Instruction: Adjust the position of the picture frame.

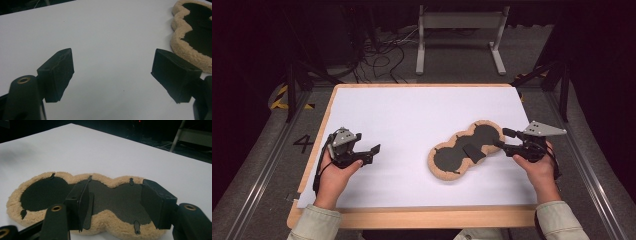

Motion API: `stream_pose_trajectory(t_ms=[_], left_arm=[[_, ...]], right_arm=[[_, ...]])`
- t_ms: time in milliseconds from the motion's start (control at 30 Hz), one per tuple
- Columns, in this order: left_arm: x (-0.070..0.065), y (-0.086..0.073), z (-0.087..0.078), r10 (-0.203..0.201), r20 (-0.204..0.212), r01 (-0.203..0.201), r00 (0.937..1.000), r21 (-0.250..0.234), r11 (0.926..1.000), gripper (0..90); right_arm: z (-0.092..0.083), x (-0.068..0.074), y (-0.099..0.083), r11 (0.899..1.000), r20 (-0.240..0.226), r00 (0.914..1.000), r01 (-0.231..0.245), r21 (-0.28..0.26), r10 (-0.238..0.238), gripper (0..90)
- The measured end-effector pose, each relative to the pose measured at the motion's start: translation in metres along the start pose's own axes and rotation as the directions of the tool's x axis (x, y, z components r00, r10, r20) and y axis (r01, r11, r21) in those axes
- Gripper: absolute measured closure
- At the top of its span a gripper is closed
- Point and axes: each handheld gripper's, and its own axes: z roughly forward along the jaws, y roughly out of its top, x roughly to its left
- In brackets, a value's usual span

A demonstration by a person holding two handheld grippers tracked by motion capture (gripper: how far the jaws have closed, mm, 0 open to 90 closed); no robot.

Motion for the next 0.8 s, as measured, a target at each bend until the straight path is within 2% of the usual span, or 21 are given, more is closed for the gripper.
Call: stream_pose_trajectory(t_ms=[200,400,467,533,600,700,800], left_arm=[[0.002,0.001,-0.001,-0.019,0.021,0.019,0.9996,-0.022,0.9996,18.5],[0.001,0.001,0.000,-0.020,0.034,0.021,0.9992,-0.019,0.9996,18.2],[0.002,0.001,0.000,-0.031,0.041,0.032,0.9986,-0.023,0.9992,18.2],[0.003,0.001,0.001,-0.050,0.062,0.051,0.9968,-0.018,0.9985,18.3],[0.003,0.001,0.001,-0.059,0.083,0.060,0.9948,-0.011,0.9981,18.7],[0.004,0.001,0.000,-0.055,0.069,0.056,0.9961,-0.009,0.9984,19.0],[0.004,0.000,0.001,-0.069,0.060,0.069,0.9958,-0.004,0.9976,19.6]], right_arm=[[-0.002,-0.001,0.000,1.000,0.002,1.0000,0.002,-0.002,-0.002,41.1],[-0.001,0.001,0.001,1.000,0.003,0.9999,0.011,0.003,-0.011,40.9],[-0.001,0.000,0.001,1.000,0.001,0.9999,0.014,0.007,-0.014,40.4],[-0.002,0.000,0.003,1.000,-0.001,0.9999,0.015,0.023,-0.015,38.7],[0.000,-0.001,0.006,0.998,-0.012,0.9999,0.006,0.066,-0.005,37.3],[0.003,-0.002,0.008,0.994,0.000,1.0000,0.002,0.106,-0.002,40.6],[0.007,-0.007,0.012,0.991,0.018,0.9998,-0.002,0.133,0.000,47.2]])
